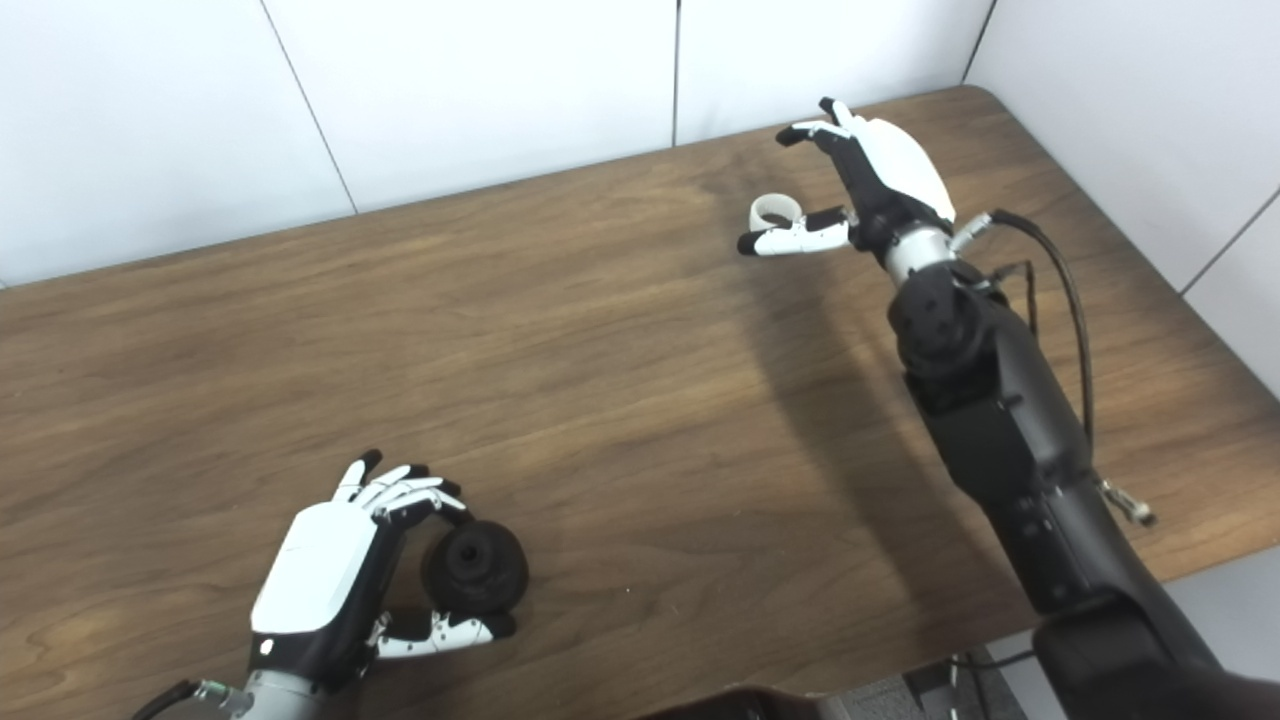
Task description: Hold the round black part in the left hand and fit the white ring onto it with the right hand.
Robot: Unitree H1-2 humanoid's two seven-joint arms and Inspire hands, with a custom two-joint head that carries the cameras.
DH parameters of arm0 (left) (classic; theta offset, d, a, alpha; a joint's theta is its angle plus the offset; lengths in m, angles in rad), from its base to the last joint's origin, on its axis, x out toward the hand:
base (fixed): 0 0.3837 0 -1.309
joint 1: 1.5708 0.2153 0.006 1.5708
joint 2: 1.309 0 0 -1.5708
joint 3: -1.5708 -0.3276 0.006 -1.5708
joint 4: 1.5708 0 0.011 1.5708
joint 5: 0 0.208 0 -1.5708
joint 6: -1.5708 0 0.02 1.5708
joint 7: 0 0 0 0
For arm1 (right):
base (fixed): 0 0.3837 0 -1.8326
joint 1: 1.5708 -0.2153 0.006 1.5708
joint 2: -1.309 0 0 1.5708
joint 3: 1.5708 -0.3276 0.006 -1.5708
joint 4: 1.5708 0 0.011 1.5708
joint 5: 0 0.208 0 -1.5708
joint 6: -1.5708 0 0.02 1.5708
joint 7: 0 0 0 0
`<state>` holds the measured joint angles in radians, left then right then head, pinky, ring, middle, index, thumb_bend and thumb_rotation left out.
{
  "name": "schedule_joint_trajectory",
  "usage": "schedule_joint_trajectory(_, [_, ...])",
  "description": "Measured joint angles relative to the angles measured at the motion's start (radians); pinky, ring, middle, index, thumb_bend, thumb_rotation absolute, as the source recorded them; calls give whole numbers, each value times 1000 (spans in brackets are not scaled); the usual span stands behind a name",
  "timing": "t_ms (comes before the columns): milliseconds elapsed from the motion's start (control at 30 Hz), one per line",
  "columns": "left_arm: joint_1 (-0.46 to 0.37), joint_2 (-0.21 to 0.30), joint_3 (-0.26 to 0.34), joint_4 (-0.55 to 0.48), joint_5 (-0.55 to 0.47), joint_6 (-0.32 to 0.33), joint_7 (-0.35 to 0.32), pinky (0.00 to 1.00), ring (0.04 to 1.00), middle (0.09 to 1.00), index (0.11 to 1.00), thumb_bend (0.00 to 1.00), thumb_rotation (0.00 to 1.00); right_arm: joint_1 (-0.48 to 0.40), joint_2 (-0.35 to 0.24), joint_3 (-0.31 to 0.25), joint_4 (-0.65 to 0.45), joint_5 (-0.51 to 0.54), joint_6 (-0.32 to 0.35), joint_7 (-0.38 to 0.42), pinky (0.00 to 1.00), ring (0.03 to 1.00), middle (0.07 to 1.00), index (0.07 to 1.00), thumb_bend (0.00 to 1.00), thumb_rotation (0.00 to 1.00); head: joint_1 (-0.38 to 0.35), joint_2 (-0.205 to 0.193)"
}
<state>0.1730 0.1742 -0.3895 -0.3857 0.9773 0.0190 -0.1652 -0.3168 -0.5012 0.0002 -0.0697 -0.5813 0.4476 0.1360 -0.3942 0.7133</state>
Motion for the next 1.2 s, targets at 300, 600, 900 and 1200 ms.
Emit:
schedule_joint_trajectory(300, [6,5,3,0,-2,-6,7,1000,863,767,484,521,55,-76,6,8,127,-6,20,23,912,1000,1000,798,812,302,-3,-9])
schedule_joint_trajectory(600, [10,5,4,1,-3,-12,10,1000,859,766,483,521,55,-126,11,13,221,-55,20,65,945,1000,1000,776,805,271,-3,-12])
schedule_joint_trajectory(900, [12,5,8,1,-3,-16,9,1000,861,768,484,521,55,-140,13,35,267,-87,20,98,951,1000,1000,741,799,239,0,-12])
schedule_joint_trajectory(1200, [12,4,8,0,-3,-17,7,1000,859,767,484,521,54,-145,12,49,287,-97,20,116,966,1000,1000,720,787,266,0,-11])
